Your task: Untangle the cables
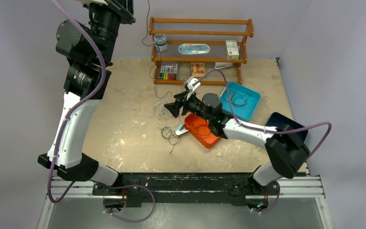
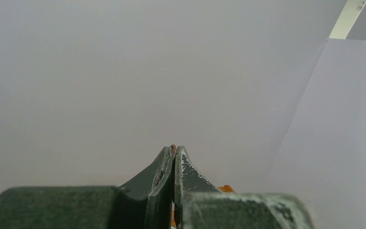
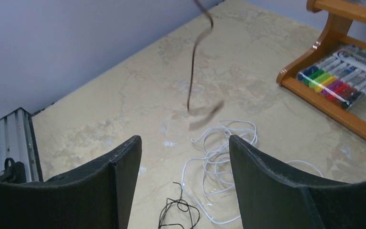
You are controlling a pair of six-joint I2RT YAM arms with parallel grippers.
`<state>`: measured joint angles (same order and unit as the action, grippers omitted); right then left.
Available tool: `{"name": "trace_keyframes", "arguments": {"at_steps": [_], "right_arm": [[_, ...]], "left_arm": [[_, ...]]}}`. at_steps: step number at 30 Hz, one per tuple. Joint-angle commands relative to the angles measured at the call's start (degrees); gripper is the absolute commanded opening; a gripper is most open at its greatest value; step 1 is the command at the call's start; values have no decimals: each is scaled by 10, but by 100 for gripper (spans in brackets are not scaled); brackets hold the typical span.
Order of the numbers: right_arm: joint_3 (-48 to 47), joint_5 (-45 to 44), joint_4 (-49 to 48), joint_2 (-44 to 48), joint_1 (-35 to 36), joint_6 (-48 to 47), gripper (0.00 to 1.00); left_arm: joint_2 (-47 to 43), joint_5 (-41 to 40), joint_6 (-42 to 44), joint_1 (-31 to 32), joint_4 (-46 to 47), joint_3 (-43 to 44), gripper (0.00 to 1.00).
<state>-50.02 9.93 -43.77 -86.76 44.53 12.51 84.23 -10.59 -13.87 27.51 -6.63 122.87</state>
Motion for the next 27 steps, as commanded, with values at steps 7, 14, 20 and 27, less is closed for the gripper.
{"name": "trace_keyframes", "arguments": {"at_steps": [7,14,20,27], "right_arm": [[-23,42,-25,-24,-27,37,71],[-20,55,-26,7,-51,50,72],[-46,127,-50,-4,-92,40,73],[-125,268,-88,-79,-95,0,71]], "left_arm": [[-17,11,6,2,30,-7,0],[-20,13,6,2,35,-19,0],[-21,27,-7,2,40,-25,0],[-20,45,-30,2,44,-29,0]]}}
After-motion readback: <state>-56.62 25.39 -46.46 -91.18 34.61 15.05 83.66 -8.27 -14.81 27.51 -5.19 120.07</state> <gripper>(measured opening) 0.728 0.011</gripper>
